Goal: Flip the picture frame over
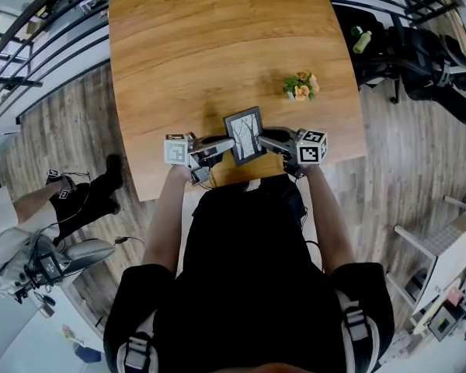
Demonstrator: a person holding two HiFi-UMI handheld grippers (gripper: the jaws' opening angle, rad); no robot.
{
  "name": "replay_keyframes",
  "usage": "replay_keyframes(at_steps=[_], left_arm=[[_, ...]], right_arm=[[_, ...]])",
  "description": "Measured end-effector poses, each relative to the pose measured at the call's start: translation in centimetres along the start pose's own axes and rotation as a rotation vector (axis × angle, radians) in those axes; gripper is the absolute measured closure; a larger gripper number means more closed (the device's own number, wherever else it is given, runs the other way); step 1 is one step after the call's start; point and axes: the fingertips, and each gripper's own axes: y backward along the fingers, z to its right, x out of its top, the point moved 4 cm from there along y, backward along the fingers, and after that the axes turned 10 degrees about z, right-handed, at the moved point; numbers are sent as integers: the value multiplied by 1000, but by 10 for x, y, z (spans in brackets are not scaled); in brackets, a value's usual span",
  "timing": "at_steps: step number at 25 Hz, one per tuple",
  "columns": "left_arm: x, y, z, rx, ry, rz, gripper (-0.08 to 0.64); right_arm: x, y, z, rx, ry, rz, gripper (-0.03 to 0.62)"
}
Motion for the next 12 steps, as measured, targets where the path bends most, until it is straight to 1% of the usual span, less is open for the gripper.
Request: replay_keyframes(at_steps=[2,4,6,9,12], left_arm=[[0,0,3,-20,1,-7,480],[-1,0,2,-19,-12,-9,480],[-1,0,0,1,-35,-11,480],[0,1,-5,54,-89,-19,480],[3,2,-14,110,-118,-8,482]], right_arm=[[0,0,-4,36,-46,-1,477],[-2,1,-1,38,-62,2,482],[-3,0,1,12,-66,4,486],[-4,1,4,-43,-60,0,494],[-5,1,11,-92,-50,10,497]])
